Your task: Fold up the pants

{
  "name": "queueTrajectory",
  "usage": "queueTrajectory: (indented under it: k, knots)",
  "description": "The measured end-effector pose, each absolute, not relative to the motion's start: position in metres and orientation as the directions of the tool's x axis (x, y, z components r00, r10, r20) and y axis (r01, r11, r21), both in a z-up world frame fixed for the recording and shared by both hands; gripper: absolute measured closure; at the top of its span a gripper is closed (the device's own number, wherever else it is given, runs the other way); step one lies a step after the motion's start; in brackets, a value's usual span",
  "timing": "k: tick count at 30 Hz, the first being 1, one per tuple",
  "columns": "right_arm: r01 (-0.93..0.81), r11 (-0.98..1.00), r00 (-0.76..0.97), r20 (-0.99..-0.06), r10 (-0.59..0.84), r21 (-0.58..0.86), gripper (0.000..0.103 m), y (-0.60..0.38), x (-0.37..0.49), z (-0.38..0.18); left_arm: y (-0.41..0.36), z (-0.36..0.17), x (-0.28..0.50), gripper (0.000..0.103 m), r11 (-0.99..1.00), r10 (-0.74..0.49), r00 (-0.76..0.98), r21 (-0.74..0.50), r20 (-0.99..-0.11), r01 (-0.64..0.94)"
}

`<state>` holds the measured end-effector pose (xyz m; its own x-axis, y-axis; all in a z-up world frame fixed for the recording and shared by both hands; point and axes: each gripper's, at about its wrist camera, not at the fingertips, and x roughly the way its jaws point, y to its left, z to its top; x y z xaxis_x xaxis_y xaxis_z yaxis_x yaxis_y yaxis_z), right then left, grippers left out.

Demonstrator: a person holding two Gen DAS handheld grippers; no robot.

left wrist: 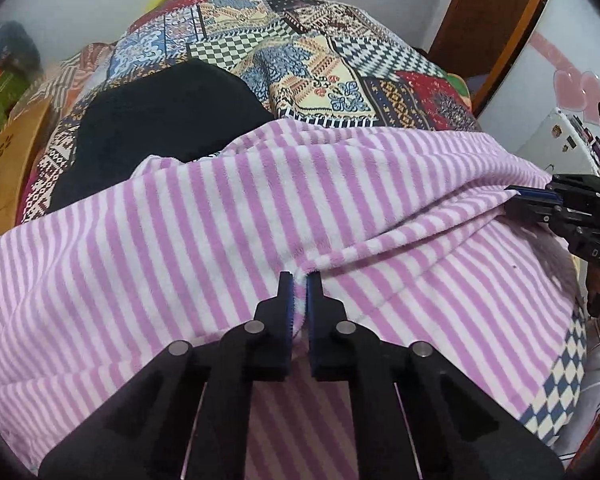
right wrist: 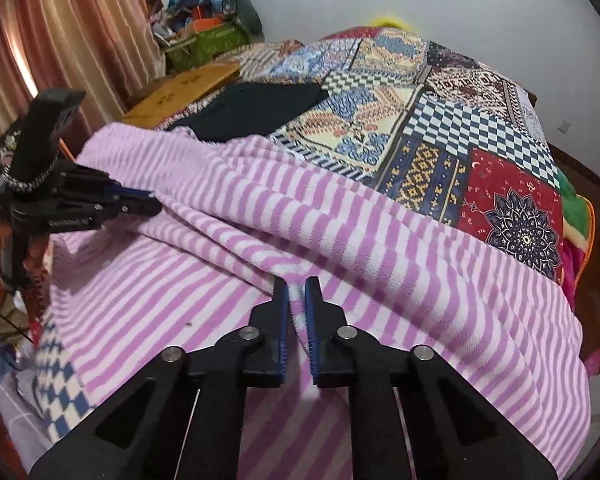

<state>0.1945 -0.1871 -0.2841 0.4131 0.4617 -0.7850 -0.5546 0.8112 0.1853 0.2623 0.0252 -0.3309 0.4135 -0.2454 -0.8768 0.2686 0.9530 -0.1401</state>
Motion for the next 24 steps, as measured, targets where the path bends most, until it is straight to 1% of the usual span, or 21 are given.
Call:
queueTrajectory:
  k: [7, 12, 16, 19, 24]
  knots:
    - [-0.584, 0.78, 0.415, -0.743, 0.525, 0.224, 0.098, -0.19, 0.167, -0.258, 0.026, -0.293, 0.221, 0.099, 0.952, -0.265, 0.473, -0.15, -0.84, 0.266]
    - [-0.602, 0.761, 0.399, -0.734, 0.55, 0.242, 0.098, -0.191, 0.139, -0.252, 0.025, -0.281, 0.187, 0.099, 0.953, -0.268, 0.482, -0.156, -0.834, 0.258]
    - [-0.609, 0.75, 0.385, -0.731, 0.563, 0.257, 0.098, -0.193, 0.12, -0.252, 0.026, -0.284, 0.162, 0.099, 0.952, -0.284, 0.466, -0.187, -0.838, 0.243]
    - [-0.609, 0.741, 0.364, -0.73, 0.578, 0.282, 0.098, -0.195, 0.11, -0.253, 0.024, -0.292, 0.147, 0.099, 0.954, -0.277, 0.451, -0.188, -0.849, 0.232]
    - [-0.595, 0.747, 0.335, -0.753, 0.567, 0.297, 0.098, -0.196, 0.106, -0.264, 0.016, -0.313, 0.135, 0.099, 0.957, -0.269, 0.39, -0.197, -0.881, 0.215]
